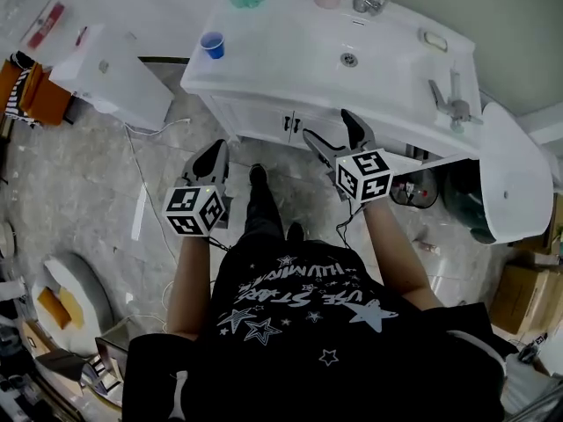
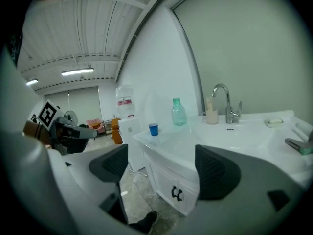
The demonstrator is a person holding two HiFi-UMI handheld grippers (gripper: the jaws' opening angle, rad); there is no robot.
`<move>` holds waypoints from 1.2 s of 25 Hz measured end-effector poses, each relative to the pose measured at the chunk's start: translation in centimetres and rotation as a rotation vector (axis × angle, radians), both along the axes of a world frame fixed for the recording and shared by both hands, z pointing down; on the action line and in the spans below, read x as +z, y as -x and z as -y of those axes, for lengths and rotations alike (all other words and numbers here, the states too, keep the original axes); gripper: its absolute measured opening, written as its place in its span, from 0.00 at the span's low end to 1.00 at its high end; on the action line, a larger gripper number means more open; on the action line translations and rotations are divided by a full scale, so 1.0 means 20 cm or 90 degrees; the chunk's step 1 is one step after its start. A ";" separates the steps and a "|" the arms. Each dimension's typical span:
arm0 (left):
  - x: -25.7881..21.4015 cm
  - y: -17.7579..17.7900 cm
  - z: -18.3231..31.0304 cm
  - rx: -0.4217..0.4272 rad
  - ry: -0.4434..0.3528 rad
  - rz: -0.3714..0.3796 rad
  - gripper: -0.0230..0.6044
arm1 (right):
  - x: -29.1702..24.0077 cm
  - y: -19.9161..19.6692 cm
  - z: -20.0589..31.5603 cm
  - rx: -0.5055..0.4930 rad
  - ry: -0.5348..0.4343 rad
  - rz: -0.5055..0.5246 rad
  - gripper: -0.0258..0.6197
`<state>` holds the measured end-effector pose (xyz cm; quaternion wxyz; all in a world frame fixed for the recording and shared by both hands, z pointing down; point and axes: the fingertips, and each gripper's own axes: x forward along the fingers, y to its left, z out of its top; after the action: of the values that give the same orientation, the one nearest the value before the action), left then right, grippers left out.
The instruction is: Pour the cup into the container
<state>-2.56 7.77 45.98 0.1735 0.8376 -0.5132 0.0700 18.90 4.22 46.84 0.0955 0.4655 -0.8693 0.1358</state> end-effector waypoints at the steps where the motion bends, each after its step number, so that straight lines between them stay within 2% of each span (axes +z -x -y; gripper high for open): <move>1: 0.00 0.02 0.04 -0.002 -0.003 0.001 0.05 | -0.01 0.03 0.04 -0.008 -0.001 -0.004 0.68; 12: -0.01 0.25 0.49 -0.038 -0.017 0.008 0.05 | -0.03 0.35 0.50 -0.074 -0.009 -0.035 0.68; 21: 0.06 0.46 0.88 -0.065 0.001 -0.003 0.05 | 0.00 0.65 0.89 -0.147 -0.005 -0.069 0.66; 30: 0.11 0.63 1.16 -0.077 0.015 -0.003 0.05 | 0.13 0.90 1.14 -0.214 0.021 -0.109 0.65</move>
<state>-15.21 -15.35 48.12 0.1883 0.8031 -0.5617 0.0633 0.96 -18.56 49.41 0.1979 0.3216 -0.9214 0.0919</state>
